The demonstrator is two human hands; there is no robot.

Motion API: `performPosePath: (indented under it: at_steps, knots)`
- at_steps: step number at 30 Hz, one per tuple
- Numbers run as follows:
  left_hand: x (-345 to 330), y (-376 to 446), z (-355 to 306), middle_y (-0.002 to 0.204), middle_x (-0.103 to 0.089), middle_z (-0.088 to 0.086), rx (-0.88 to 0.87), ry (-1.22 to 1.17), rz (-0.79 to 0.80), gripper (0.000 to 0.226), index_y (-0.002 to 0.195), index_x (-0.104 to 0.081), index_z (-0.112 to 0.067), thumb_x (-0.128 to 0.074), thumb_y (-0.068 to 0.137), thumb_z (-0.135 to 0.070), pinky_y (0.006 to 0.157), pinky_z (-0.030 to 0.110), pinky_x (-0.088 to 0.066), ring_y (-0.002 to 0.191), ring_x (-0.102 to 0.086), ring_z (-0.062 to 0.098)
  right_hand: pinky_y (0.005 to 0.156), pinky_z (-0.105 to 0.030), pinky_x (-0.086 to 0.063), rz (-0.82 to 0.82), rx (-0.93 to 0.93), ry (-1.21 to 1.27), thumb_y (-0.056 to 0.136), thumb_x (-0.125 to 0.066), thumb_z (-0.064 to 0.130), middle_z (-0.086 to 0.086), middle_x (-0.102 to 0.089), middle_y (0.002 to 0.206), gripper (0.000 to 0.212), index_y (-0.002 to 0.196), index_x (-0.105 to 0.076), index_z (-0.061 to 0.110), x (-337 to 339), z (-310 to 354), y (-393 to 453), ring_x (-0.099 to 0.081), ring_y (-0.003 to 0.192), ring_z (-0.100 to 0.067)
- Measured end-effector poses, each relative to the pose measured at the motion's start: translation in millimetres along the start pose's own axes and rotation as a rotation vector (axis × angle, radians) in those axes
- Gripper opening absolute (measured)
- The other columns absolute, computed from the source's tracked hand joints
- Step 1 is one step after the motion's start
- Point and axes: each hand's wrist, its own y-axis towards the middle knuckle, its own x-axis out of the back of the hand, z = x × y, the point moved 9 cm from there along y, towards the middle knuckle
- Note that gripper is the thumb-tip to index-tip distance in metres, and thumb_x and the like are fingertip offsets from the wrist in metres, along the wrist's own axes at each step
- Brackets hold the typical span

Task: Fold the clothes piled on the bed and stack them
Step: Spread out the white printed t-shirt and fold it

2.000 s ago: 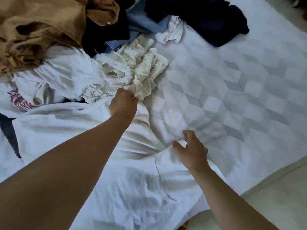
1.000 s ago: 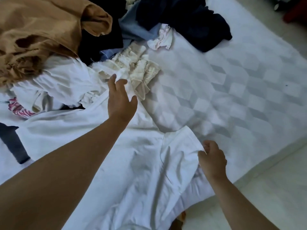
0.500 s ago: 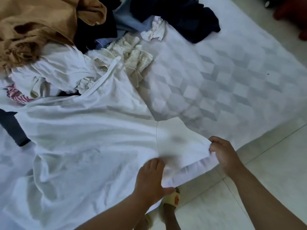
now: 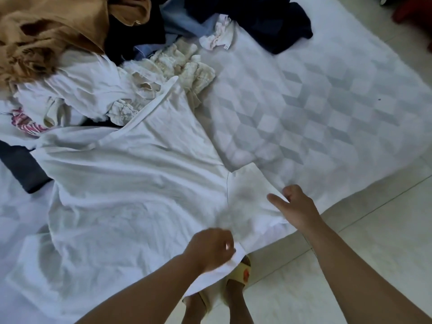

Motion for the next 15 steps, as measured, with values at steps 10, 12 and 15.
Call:
performPosePath:
  at_steps: [10, 12, 15]
  knots:
    - [59.5, -7.5, 60.9, 0.111, -0.053, -0.009, 0.154, -0.299, -0.449, 0.019, 0.108, -0.062, -0.017, -0.055, 0.090, -0.012, 0.071, 0.019, -0.041, 0.080, -0.052, 0.005, 0.066, -0.030, -0.051, 0.296, -0.044, 0.561, 0.077, -0.067, -0.006, -0.010, -0.069, 0.100, 0.041, 0.116, -0.062, 0.005, -45.1, 78.5, -34.2, -0.066, 0.086, -0.023]
    - [65.2, -19.7, 83.5, 0.110, -0.055, -0.009, 0.208, -0.350, -0.471, 0.022, 0.110, -0.062, -0.018, -0.055, 0.090, -0.011, 0.075, 0.020, -0.042, 0.081, -0.052, 0.005, 0.079, -0.032, -0.054, 0.329, 0.139, 0.505, 0.077, -0.071, 0.001, -0.001, -0.067, 0.107, 0.056, 0.127, -0.057, 0.020, -60.9, 117.4, -53.1, -0.065, 0.093, -0.014]
    - [71.6, -38.5, 111.7, 0.105, -0.058, -0.004, 0.252, -0.391, -0.478, 0.021, 0.108, -0.063, -0.014, -0.056, 0.088, -0.013, 0.080, 0.027, -0.047, 0.087, -0.056, 0.012, 0.065, -0.016, -0.050, 0.481, 0.308, 0.166, 0.079, -0.073, 0.031, 0.004, -0.065, 0.092, 0.065, 0.136, -0.043, 0.035, -111.0, 155.0, -90.2, -0.060, 0.068, 0.000]
